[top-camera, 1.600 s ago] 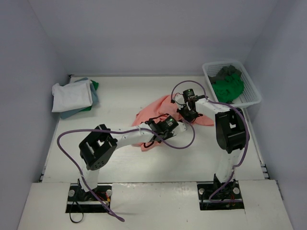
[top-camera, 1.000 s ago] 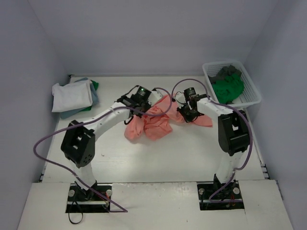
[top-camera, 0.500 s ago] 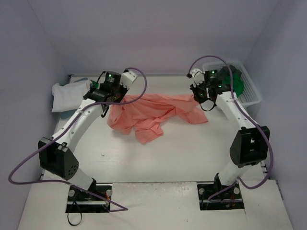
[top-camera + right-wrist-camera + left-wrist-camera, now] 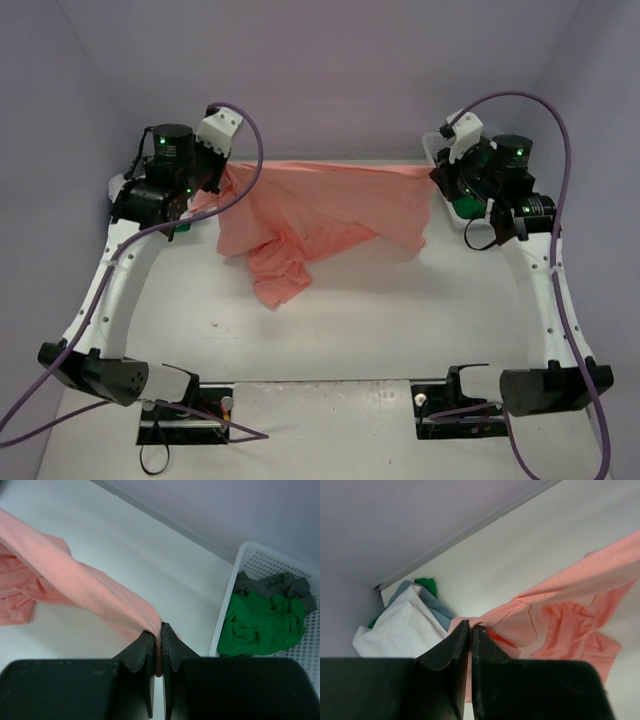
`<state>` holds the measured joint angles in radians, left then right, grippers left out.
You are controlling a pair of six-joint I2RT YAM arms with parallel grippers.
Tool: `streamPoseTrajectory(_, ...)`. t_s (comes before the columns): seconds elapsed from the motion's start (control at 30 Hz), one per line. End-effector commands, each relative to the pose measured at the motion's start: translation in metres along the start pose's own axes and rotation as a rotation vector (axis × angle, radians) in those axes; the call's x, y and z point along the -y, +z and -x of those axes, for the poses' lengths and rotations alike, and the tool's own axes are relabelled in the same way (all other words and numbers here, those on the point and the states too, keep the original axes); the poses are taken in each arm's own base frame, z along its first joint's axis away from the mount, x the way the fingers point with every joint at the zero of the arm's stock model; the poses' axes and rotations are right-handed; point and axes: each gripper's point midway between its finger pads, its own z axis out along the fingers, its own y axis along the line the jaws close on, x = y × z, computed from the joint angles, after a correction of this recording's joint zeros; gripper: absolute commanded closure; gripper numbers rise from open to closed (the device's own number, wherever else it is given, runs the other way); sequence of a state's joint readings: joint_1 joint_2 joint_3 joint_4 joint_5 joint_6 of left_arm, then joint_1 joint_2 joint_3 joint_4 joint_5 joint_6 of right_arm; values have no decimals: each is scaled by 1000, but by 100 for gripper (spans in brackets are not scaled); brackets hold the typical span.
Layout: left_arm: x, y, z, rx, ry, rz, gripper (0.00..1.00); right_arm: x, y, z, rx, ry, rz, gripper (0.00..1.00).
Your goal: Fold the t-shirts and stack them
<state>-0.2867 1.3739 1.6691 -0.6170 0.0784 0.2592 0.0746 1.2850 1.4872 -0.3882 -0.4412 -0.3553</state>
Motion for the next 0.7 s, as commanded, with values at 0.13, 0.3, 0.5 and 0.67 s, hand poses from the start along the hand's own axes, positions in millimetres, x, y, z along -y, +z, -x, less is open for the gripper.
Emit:
streamPoseTrajectory(0.13,-24,-93,66,236,39,66,100,-17,-83,66,249,-67,-31,100)
streamPoseTrajectory(0.3,-26,-146,87,349,63,80,100,-29,-137,93,377,-113,-83,100)
streamPoseTrajectory(0.5,-41,-223,114,542,62,187,100,-34,-197,122,516,-166,-173,100)
streamPoseTrajectory(0.67,-35,-271,121,647,49,179,100,-44,-215,125,555,-161,-162,100)
